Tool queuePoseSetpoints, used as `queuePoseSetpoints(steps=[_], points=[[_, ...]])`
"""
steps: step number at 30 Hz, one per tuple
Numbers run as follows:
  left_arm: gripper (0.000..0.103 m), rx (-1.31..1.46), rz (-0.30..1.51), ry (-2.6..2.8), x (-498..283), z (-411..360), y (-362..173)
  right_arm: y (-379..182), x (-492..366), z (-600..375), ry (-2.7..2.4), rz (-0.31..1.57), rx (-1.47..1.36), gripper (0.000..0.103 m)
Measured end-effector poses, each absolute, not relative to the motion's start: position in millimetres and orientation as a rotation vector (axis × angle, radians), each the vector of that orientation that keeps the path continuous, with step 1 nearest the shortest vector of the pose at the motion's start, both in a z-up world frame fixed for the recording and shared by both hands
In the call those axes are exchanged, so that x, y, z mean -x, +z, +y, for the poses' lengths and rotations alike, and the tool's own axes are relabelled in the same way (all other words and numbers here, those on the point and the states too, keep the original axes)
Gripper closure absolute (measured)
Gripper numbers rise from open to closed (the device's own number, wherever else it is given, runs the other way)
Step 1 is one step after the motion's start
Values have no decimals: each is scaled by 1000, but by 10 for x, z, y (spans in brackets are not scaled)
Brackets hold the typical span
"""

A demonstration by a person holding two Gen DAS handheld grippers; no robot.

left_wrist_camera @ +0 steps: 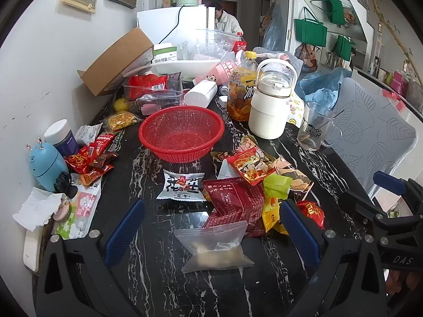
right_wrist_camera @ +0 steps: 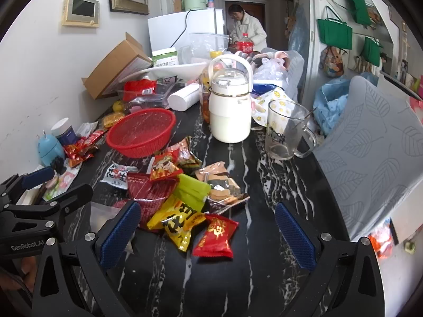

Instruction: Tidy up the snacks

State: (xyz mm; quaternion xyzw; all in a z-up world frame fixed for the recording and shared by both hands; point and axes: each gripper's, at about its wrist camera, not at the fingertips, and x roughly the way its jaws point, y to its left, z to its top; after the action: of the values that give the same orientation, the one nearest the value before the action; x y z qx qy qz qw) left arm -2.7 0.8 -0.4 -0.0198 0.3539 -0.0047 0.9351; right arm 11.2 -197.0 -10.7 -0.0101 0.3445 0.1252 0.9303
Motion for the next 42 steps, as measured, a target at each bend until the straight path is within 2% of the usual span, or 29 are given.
queuePoseSetpoints(steps=[42], points=[[0, 45, 720, -5, 92, 15, 30, -91, -61, -1977, 258, 707, 18, 0]])
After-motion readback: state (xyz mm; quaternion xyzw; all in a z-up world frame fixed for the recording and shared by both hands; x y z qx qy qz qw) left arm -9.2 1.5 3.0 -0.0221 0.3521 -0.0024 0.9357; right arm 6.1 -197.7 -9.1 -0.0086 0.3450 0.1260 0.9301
